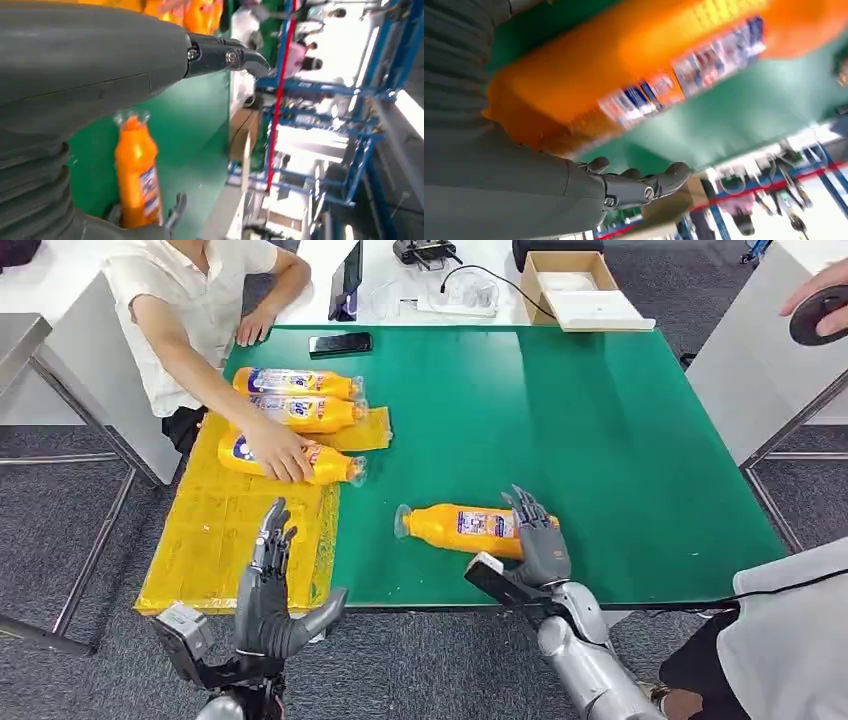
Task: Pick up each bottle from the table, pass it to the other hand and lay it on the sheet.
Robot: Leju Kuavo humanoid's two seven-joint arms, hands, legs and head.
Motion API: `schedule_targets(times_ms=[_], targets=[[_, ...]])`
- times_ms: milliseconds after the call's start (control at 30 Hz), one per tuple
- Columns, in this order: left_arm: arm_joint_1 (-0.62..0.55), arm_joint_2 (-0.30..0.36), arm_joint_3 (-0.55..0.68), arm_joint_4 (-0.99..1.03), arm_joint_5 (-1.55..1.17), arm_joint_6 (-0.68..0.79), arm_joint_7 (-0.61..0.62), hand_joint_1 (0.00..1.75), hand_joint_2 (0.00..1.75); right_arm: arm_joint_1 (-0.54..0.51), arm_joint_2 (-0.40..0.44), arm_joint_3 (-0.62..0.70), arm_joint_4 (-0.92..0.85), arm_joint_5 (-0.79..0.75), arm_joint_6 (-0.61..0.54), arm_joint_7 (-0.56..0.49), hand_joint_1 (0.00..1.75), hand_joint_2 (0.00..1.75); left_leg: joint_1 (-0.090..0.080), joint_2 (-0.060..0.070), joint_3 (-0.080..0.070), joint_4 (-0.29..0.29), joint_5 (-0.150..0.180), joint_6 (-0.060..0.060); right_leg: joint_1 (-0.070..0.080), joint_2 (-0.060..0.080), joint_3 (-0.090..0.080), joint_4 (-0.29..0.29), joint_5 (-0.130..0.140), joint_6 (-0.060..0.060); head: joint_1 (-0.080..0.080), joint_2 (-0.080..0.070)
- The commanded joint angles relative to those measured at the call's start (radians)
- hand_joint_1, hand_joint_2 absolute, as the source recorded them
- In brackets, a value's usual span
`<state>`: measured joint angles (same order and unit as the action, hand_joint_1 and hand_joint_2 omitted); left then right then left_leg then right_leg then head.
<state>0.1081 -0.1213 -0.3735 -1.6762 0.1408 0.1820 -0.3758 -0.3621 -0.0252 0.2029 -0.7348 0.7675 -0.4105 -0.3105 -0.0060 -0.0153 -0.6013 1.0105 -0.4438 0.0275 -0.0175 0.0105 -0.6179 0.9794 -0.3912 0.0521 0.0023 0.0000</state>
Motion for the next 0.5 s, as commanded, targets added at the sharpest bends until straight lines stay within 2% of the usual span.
schedule_targets(times_ms=[33, 67, 167, 267, 500], targets=[[-0.028, 0.031, -0.023, 0.058, 0.015, -0.012, 0.035, 0.00, 1.75, -0.076, -0.009, 0.082, 0.187, 0.065, 0.053, 0.104, 0.00, 1.75, 0.001, 0.002, 0.005, -0.001, -0.001, -0.002, 0.001, 0.000, 0.004, -0.001, -0.001, -0.002, 0.000, 0.000], [-0.022, 0.030, -0.019, 0.050, 0.015, -0.013, 0.046, 0.00, 1.75, -0.090, -0.028, 0.152, 0.204, 0.177, 0.033, 0.202, 0.00, 1.75, 0.001, 0.002, 0.004, -0.001, -0.001, -0.001, 0.001, 0.000, 0.004, -0.001, -0.001, -0.002, -0.001, 0.000], [-0.003, 0.021, 0.000, 0.033, 0.010, -0.029, 0.072, 0.00, 1.75, -0.085, -0.034, 0.187, 0.147, 0.235, 0.106, 0.270, 0.00, 1.75, 0.001, 0.003, 0.007, -0.001, -0.001, -0.002, 0.001, 0.000, 0.006, -0.002, -0.001, -0.002, 0.000, 0.000], [0.010, 0.013, 0.013, 0.024, 0.002, -0.040, 0.077, 0.00, 1.75, -0.068, -0.052, 0.209, 0.063, 0.251, 0.176, 0.296, 0.00, 1.75, 0.001, 0.003, 0.007, -0.001, -0.001, -0.002, 0.001, 0.000, 0.007, -0.001, -0.001, -0.002, 0.000, 0.000], [0.013, 0.010, 0.018, 0.023, 0.000, -0.039, 0.078, 0.00, 1.75, -0.062, -0.064, 0.227, 0.042, 0.278, 0.173, 0.317, 0.00, 1.75, 0.001, 0.003, 0.012, -0.001, -0.001, -0.002, 0.002, -0.002, 0.011, -0.002, -0.001, -0.003, 0.000, 0.000]])
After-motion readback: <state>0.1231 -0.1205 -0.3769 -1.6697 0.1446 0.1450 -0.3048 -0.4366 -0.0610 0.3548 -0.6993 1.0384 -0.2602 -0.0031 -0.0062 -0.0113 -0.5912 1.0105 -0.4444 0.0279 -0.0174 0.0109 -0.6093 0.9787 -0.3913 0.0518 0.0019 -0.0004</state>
